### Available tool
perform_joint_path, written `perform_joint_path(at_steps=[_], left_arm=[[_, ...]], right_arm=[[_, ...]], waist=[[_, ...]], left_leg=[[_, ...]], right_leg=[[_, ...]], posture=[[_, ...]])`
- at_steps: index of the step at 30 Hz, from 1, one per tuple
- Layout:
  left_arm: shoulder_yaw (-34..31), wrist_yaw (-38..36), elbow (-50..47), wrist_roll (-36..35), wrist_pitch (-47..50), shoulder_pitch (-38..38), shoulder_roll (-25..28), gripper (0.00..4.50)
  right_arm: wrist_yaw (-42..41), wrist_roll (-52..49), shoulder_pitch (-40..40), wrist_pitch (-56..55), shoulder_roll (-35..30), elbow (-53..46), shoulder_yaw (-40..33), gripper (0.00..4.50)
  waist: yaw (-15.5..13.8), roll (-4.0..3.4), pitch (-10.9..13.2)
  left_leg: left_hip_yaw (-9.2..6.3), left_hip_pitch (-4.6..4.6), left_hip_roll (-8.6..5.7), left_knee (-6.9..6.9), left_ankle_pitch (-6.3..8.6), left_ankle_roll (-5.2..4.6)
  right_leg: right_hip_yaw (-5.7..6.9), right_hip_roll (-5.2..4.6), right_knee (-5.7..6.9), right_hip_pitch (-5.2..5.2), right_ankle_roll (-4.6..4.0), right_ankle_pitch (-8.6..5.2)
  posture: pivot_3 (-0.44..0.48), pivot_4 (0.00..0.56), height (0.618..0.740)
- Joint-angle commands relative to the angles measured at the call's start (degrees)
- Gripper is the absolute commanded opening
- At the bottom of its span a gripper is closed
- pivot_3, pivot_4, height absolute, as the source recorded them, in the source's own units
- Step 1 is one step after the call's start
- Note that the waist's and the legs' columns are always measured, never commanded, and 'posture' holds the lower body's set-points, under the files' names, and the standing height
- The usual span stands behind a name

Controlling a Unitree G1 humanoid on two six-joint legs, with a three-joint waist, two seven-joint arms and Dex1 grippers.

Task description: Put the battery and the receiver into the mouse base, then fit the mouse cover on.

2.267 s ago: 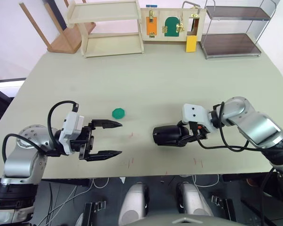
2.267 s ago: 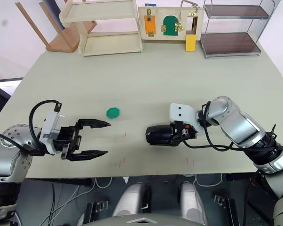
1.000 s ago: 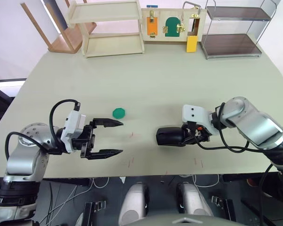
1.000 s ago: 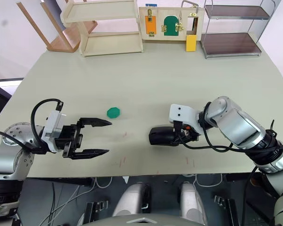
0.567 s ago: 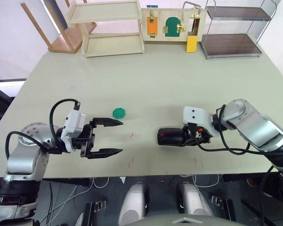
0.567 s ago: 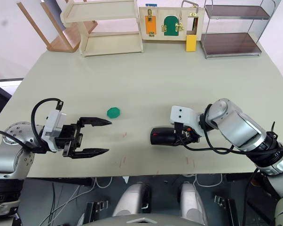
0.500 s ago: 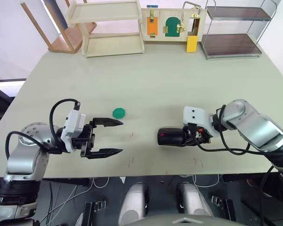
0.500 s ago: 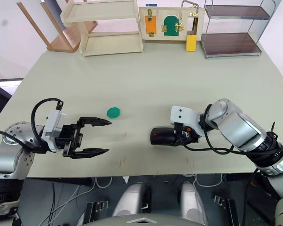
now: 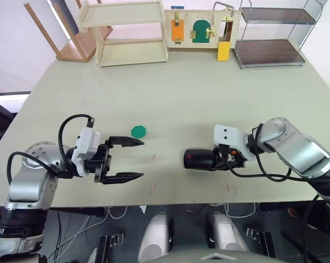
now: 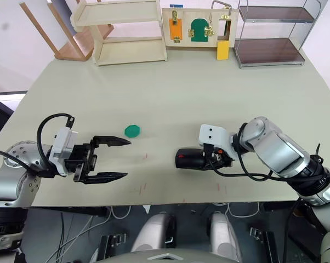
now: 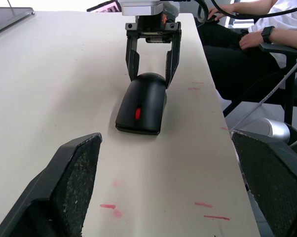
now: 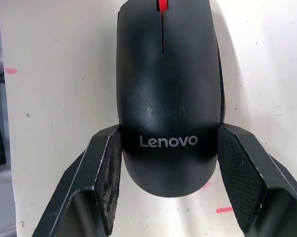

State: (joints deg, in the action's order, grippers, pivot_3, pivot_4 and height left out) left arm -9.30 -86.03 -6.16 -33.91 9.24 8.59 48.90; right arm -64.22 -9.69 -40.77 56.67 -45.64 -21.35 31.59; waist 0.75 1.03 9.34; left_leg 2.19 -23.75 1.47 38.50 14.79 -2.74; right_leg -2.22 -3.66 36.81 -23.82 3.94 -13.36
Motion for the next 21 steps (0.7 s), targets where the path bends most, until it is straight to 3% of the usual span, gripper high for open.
perform_joint_path(at_steps=[1,2,14,21], left_arm=[[-0.4,-0.5,-0.9,-0.4,-0.5,0.5,0.3,4.50],[-0.3,-0.4,-0.9,-0.4,-0.5,0.6,0.3,4.50],[-0.1,0.0,-1.1,-0.4,-0.5,0.6,0.3,4.50],[-0.1,0.0,-0.9,-0.3,-0.7,0.6,0.2,4.50]], right_arm=[[0.6,0.0,0.4,-0.2,-0.4,-0.5,-0.5,3.96],[0.7,0.1,0.4,-0.4,-0.4,-0.4,-0.5,4.41],[0.4,0.0,0.2,-2.3,-0.6,-0.2,-1.1,4.41],[1.1,-3.7,-1.4,-5.9,3.1,-0.1,-7.3,4.41]], waist=[[0.0,0.00,0.0],[0.0,0.00,0.0],[0.0,0.00,0.0],[0.1,0.00,0.0]], left_leg=[[0.00,0.00,0.00,0.00,0.00,0.00],[0.00,0.00,0.00,0.00,0.00,0.00],[0.00,-0.01,-0.01,0.00,0.00,0.00],[0.00,-0.01,-0.01,0.00,0.00,0.00]], right_leg=[[0.00,0.00,0.00,0.00,0.00,0.00],[0.00,0.00,0.00,0.00,0.00,0.00],[0.00,0.00,0.00,0.00,0.02,0.01],[0.00,0.01,0.00,0.00,0.03,0.01]], posture=[[0.000,0.150,0.740],[0.000,0.150,0.740],[0.000,0.150,0.740],[0.000,0.150,0.740]])
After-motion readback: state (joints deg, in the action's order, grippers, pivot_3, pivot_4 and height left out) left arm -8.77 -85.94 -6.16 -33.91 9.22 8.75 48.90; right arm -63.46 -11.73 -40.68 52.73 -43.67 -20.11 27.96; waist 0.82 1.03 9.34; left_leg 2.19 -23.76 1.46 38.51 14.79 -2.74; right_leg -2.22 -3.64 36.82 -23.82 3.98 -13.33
